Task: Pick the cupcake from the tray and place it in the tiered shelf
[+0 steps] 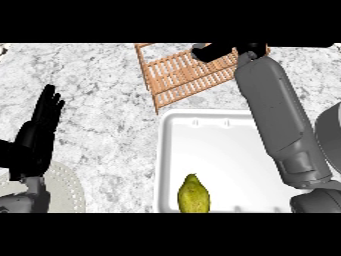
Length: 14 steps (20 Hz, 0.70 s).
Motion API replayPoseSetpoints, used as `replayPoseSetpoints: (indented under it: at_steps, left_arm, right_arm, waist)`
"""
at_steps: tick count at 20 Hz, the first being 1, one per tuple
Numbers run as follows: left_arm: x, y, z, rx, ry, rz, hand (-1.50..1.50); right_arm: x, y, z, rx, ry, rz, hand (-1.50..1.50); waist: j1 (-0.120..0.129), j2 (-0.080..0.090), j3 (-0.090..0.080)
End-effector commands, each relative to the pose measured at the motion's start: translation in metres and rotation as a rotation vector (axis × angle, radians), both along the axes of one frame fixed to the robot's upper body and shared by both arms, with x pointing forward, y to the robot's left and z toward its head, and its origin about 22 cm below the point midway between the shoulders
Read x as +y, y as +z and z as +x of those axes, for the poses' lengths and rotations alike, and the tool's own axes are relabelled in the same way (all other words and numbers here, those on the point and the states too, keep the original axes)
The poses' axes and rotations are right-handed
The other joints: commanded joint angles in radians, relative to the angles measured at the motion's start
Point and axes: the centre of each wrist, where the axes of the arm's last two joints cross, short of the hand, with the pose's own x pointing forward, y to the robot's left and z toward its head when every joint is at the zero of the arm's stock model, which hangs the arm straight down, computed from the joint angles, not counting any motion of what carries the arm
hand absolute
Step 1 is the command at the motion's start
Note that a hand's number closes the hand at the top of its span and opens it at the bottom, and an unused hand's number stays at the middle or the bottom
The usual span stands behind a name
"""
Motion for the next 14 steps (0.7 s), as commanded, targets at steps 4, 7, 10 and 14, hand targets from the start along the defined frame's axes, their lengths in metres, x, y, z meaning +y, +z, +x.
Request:
replayPoseSetpoints:
  at_steps: [4, 7, 10, 14]
  left_arm:
    - [0.001, 0.0, -0.003, -0.002, -0.003, 0.013, 0.0]
    - [0.006, 0.01, 0.005, -0.013, 0.002, 0.003, 0.0]
    - [-0.002, 0.002, -0.002, 0.005, -0.01, 0.011, 0.0]
    - [-0.007, 0.001, 0.002, 0.005, 0.015, -0.012, 0.0]
  right_arm:
    - [0.014, -0.001, 0.012, 0.029, 0.075, 0.06, -1.5]
    - [-0.004, 0.023, 0.014, -0.015, 0.107, 0.099, -1.5]
    - [-0.002, 0.01, 0.014, -0.079, 0.091, 0.192, -1.5]
    - [-0.025, 0.044, 0.014, -0.119, 0.052, 0.284, -1.5]
  waist:
    - [0.0, -0.001, 0.0]
    - [-0.01, -0.004, 0.0]
    - [-0.004, -0.002, 0.0]
    - [-0.017, -0.007, 0.0]
